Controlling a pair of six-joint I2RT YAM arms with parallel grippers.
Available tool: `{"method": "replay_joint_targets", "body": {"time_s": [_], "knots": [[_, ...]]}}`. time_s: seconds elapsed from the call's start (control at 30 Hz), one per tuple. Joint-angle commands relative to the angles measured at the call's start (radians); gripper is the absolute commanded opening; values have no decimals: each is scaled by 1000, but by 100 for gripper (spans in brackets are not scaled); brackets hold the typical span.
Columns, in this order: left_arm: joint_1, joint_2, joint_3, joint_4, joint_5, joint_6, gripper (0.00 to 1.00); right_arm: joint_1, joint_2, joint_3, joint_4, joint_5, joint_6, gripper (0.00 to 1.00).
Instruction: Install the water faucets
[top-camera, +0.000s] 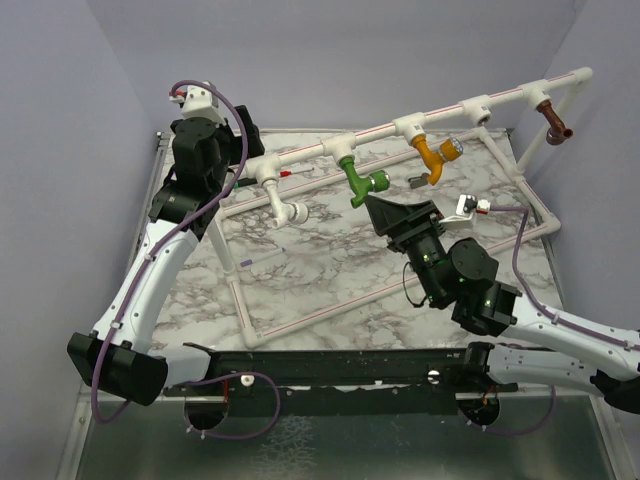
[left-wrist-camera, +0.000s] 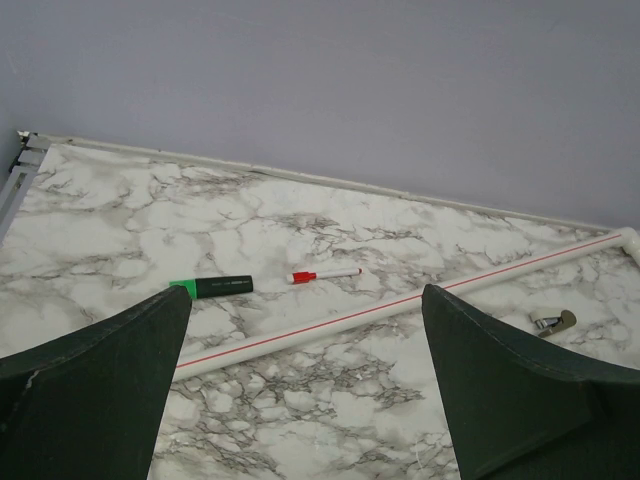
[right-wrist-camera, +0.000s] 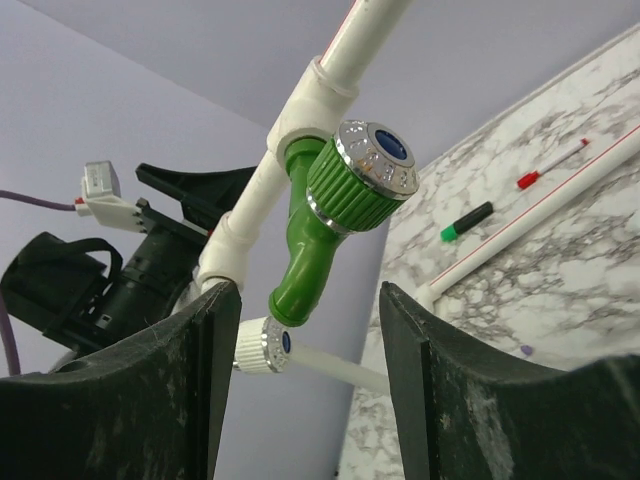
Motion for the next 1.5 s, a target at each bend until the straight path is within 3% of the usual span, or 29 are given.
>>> {"method": "replay_joint_targets", "body": {"time_s": [0.0,0.27,0.53,0.87,0.97,1.3,1.47], "knots": [[-23,59,-64,-200,74,8,99,4,-57,-9,-83,-3,-177,62],[-23,60,-64,-200,74,10,99,4,-118,-1,-3,-156,-677,62],[-23,64,-66,-200,74,10,99,4,-150,31,-29,-335,-1161,62],[-23,59,-64,-200,77,10,99,4,-127,103,-231,-531,-1774,67],[-23,60,-64,-200,77,11,99,4,-100,127,-297,-541,-1941,68],[-23,61,-64,-200,79,11,99,4,0,166,-347,-493,-2263,73],[-23,64,-64,-200,81,11,99,4,76,132,-210,-369,-2414,73]]}}
